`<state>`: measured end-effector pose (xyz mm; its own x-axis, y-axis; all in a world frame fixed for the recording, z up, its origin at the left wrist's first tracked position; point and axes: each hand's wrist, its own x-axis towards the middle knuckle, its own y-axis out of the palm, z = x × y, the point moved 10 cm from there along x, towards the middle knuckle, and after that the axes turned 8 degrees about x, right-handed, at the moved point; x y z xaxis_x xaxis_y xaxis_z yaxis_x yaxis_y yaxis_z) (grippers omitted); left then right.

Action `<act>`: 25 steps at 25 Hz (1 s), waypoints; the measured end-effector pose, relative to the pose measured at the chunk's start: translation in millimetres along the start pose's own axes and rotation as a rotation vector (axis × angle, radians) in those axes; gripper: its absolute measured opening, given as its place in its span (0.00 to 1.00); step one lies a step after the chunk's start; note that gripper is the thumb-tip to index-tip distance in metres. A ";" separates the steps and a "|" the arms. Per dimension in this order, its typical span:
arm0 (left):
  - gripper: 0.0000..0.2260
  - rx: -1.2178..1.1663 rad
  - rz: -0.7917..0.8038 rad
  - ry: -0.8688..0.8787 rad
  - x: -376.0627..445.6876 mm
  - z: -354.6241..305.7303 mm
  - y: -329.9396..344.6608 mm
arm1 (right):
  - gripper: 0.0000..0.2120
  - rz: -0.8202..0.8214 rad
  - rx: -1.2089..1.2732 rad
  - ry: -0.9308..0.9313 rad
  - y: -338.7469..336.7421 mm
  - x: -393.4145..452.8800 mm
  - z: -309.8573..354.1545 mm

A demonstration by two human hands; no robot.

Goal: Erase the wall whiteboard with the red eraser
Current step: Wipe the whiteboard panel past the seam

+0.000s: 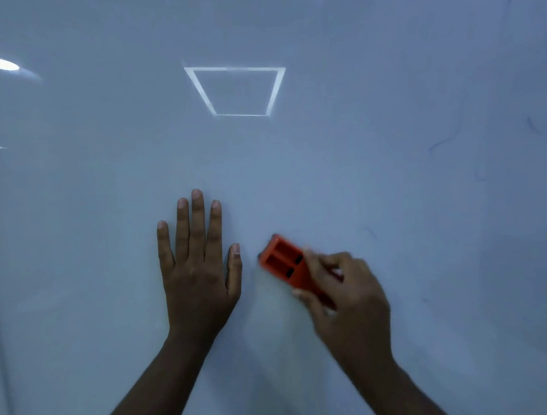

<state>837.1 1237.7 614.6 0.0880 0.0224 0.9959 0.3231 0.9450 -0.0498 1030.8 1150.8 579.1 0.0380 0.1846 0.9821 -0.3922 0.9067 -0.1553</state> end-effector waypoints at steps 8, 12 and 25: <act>0.29 0.000 0.017 -0.024 -28.9 -4.6 3.0 | 0.31 -0.274 0.154 0.476 -72.2 -18.7 -109.2; 0.29 -0.002 0.037 -0.061 -37.7 -9.1 5.4 | 0.30 -0.267 0.196 0.513 -51.6 -34.7 -94.4; 0.28 -0.021 0.069 -0.043 -74.7 -15.9 10.0 | 0.31 0.042 0.015 0.214 0.2 -57.1 -28.6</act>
<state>848.7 1240.3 538.5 0.0705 0.1013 0.9924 0.3375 0.9337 -0.1193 1054.9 1151.3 519.9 0.2155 0.2998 0.9294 -0.4110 0.8911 -0.1922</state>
